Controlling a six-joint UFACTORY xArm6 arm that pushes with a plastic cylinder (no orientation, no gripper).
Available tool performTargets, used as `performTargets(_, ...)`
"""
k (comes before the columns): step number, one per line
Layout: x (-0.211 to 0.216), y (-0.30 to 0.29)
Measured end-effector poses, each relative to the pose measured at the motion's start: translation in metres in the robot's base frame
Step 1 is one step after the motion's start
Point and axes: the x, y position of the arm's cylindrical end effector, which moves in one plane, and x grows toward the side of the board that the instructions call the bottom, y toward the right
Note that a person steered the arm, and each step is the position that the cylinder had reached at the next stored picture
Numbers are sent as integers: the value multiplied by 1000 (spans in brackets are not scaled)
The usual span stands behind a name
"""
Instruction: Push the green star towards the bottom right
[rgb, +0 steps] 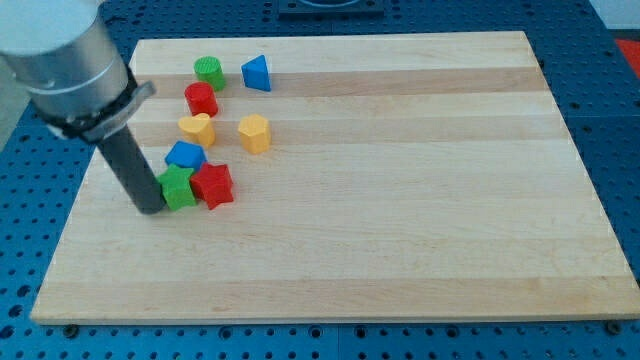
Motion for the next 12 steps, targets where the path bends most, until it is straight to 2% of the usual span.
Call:
performTargets(2,-57,0)
performTargets(3,-52,23)
performTargets(7,45,23)
performTargets(10,85,117)
performTargets(11,87,157)
performTargets(12,67,199)
